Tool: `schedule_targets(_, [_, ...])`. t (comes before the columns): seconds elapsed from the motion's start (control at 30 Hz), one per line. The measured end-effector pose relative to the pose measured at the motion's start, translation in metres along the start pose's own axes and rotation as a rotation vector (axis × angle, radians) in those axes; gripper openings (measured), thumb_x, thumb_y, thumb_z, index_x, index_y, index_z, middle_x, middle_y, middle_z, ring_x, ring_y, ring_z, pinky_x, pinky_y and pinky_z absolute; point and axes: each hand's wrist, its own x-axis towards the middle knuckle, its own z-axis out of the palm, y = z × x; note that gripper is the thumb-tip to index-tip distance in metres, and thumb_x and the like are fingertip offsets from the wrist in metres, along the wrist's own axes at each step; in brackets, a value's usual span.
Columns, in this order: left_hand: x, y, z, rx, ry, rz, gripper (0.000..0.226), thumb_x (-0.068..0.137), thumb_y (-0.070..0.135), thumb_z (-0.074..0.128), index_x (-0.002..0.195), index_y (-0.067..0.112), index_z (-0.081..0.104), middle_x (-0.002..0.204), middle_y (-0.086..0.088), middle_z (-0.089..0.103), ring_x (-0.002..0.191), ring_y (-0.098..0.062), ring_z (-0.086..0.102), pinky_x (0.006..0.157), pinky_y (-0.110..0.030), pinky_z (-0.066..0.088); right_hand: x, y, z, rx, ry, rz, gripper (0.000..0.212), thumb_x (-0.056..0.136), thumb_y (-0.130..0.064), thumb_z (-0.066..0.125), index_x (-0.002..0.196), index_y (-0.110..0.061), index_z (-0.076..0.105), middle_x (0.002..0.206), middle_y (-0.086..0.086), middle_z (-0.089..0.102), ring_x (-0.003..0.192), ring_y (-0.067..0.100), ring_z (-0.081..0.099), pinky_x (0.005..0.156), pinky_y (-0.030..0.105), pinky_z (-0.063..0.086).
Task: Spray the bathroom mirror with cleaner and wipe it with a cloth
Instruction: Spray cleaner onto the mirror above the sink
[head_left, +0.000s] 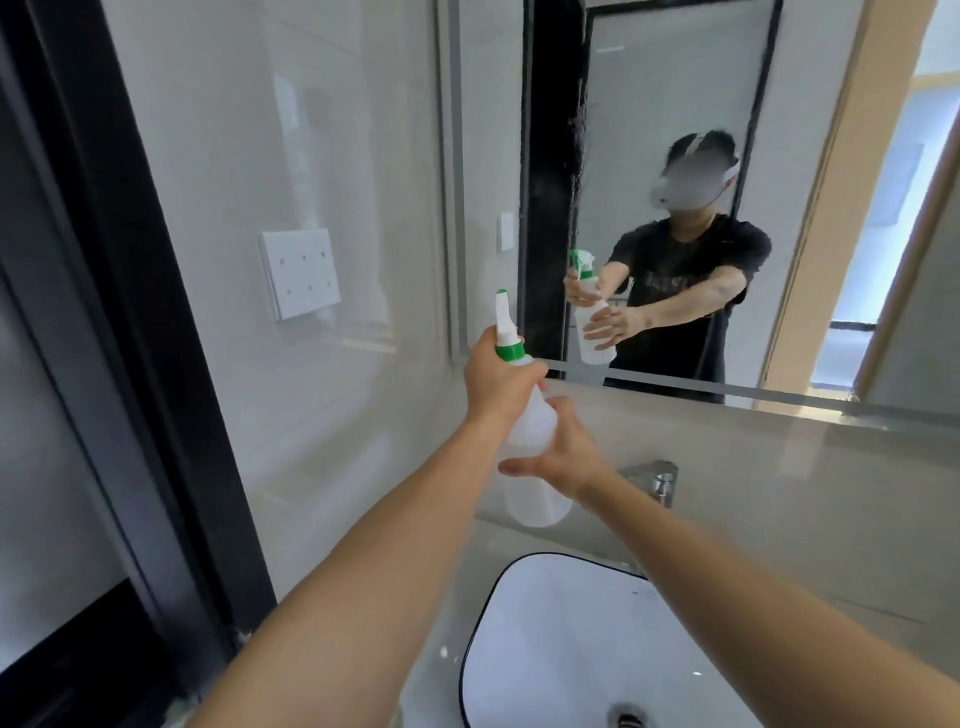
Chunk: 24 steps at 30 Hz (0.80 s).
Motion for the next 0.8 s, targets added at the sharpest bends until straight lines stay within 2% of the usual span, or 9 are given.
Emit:
schedule_targets(0.07, [-0.004, -0.013, -0.001, -0.011, 0.005, -0.033, 0.048, 0.065, 0.004, 0.075, 0.108, 0.017, 0.061, 0.103, 0.000, 0.065, 0.092, -0.029, 0.068, 0.078, -0.044, 0.061, -0.003, 0.010, 0.008, -0.003, -0.011, 0.018, 0.083, 0.058, -0.032, 0.091, 0.119, -0.027, 0.034, 0.100, -0.014, 0.052, 0.091, 0.013, 0.054, 0.073, 0.033, 0.045])
schedule_targets(0.13, [-0.008, -0.025, -0.004, -0.013, 0.005, -0.054, 0.045, 0.063, 0.005, 0.073, 0.105, 0.017, 0.062, 0.099, -0.002, 0.065, 0.089, -0.034, 0.069, 0.079, -0.050, 0.061, -0.008, 0.019, 0.016, 0.014, -0.020, 0.037, 0.083, 0.057, -0.032, 0.091, 0.117, -0.027, 0.034, 0.100, -0.014, 0.053, 0.090, 0.012, 0.054, 0.071, 0.031, 0.045])
schedule_targets(0.23, [-0.015, -0.042, -0.006, -0.002, -0.001, -0.102, 0.041, 0.060, 0.008, 0.071, 0.098, 0.018, 0.061, 0.091, -0.005, 0.066, 0.082, -0.036, 0.071, 0.074, -0.048, 0.062, -0.018, 0.030, 0.028, 0.013, -0.019, 0.067, 0.082, 0.055, -0.032, 0.092, 0.115, -0.027, 0.035, 0.097, -0.014, 0.053, 0.085, 0.006, 0.053, 0.063, 0.027, 0.044])
schedule_targets(0.33, [-0.024, -0.057, -0.009, 0.002, 0.006, -0.149, 0.032, 0.059, 0.010, 0.071, 0.088, 0.019, 0.060, 0.088, -0.010, 0.066, 0.075, -0.033, 0.072, 0.065, -0.039, 0.061, -0.027, 0.041, 0.038, 0.057, -0.052, 0.104, 0.082, 0.055, -0.027, 0.092, 0.116, -0.026, 0.037, 0.100, -0.011, 0.054, 0.090, 0.009, 0.055, 0.068, 0.031, 0.049])
schedule_targets(0.4, [-0.028, -0.063, -0.010, 0.015, 0.011, -0.164, 0.028, 0.061, 0.010, 0.071, 0.084, 0.020, 0.059, 0.086, -0.012, 0.066, 0.072, -0.031, 0.073, 0.060, -0.033, 0.057, -0.031, 0.045, 0.042, 0.070, -0.067, 0.120, 0.081, 0.056, -0.026, 0.092, 0.115, -0.026, 0.037, 0.100, -0.011, 0.053, 0.089, 0.009, 0.055, 0.064, 0.026, 0.047])
schedule_targets(0.47, [-0.029, -0.063, -0.010, 0.009, 0.012, -0.165, 0.028, 0.059, 0.011, 0.070, 0.082, 0.022, 0.057, 0.084, -0.012, 0.066, 0.071, -0.031, 0.073, 0.060, -0.033, 0.056, -0.031, 0.045, 0.043, 0.075, -0.072, 0.124, 0.081, 0.056, -0.026, 0.091, 0.115, -0.027, 0.036, 0.100, -0.011, 0.052, 0.088, 0.008, 0.054, 0.061, 0.023, 0.044])
schedule_targets(0.67, [-0.008, -0.027, -0.009, -0.054, -0.008, -0.071, 0.042, 0.062, 0.006, 0.071, 0.101, 0.017, 0.062, 0.099, -0.008, 0.067, 0.080, -0.030, 0.071, 0.065, -0.034, 0.058, -0.013, 0.012, 0.021, 0.038, -0.024, 0.041, 0.082, 0.058, -0.028, 0.091, 0.117, -0.026, 0.035, 0.099, -0.012, 0.052, 0.092, 0.014, 0.055, 0.062, 0.023, 0.043])
schedule_targets(0.73, [0.006, 0.001, -0.009, -0.087, -0.009, 0.003, 0.044, 0.061, 0.004, 0.071, 0.102, 0.017, 0.063, 0.095, -0.005, 0.067, 0.070, -0.018, 0.070, 0.061, -0.030, 0.058, -0.001, -0.012, 0.005, 0.033, 0.003, -0.012, 0.082, 0.058, -0.026, 0.092, 0.117, -0.025, 0.035, 0.099, -0.012, 0.053, 0.094, 0.015, 0.057, 0.064, 0.023, 0.043])
schedule_targets(0.8, [0.022, 0.036, -0.010, -0.124, -0.026, 0.082, 0.041, 0.066, 0.001, 0.070, 0.102, 0.020, 0.063, 0.093, 0.002, 0.066, 0.060, -0.014, 0.071, 0.059, -0.030, 0.059, 0.011, -0.042, -0.014, 0.044, 0.037, -0.074, 0.082, 0.058, -0.025, 0.092, 0.116, -0.027, 0.035, 0.100, -0.012, 0.054, 0.090, 0.009, 0.057, 0.063, 0.021, 0.044])
